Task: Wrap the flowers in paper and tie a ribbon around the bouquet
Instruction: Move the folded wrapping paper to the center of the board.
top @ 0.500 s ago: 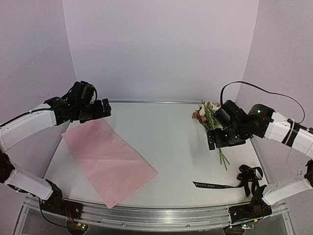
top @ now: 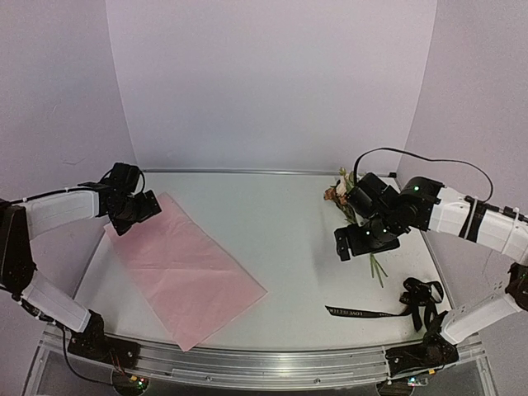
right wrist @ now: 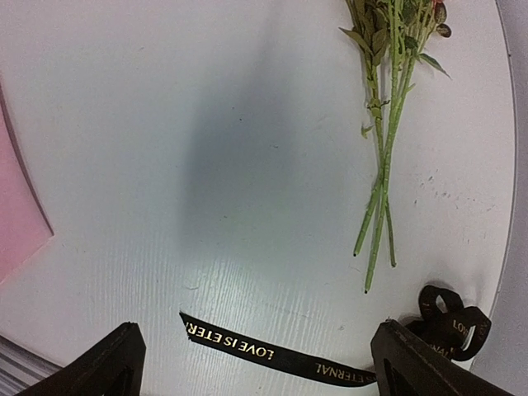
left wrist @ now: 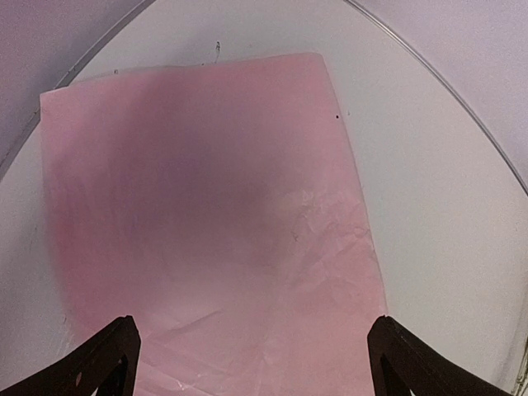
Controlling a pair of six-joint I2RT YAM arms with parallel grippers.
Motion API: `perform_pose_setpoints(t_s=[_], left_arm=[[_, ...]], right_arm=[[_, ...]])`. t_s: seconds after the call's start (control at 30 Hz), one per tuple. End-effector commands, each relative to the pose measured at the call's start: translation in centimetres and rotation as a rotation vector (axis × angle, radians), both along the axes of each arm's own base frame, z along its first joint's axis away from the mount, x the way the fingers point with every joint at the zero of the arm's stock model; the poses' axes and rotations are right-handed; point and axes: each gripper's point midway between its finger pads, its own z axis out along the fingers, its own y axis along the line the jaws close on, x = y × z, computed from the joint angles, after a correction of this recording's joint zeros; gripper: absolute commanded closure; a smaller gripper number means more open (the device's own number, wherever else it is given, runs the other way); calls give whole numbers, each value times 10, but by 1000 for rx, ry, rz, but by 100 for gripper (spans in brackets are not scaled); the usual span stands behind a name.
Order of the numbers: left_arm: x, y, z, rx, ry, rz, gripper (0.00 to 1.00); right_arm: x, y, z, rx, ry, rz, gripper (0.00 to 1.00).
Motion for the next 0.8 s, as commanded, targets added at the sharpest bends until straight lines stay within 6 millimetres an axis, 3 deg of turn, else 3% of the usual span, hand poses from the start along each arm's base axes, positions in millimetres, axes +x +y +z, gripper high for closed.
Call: perform_pose_setpoints(t_s=[0.0, 0.23, 0.47, 0.67, 0.77], left_arm=[[18, 8, -23, -104, -14, 51, 0], [24, 16, -65, -176, 44, 75, 0], [26, 11, -89, -189, 80, 61, 0], [27, -15, -105, -239, 125, -32, 0], [31, -39, -108, -236, 138, -92, 0]], right_arm=[[2, 13, 2, 48, 14, 14, 2], [-1, 8, -7, 35, 21, 17, 2], [-7, 2, -18, 19, 34, 10, 2], [-7, -1, -24, 7, 37, 2, 2], [-7, -1, -28, 5, 41, -2, 2]])
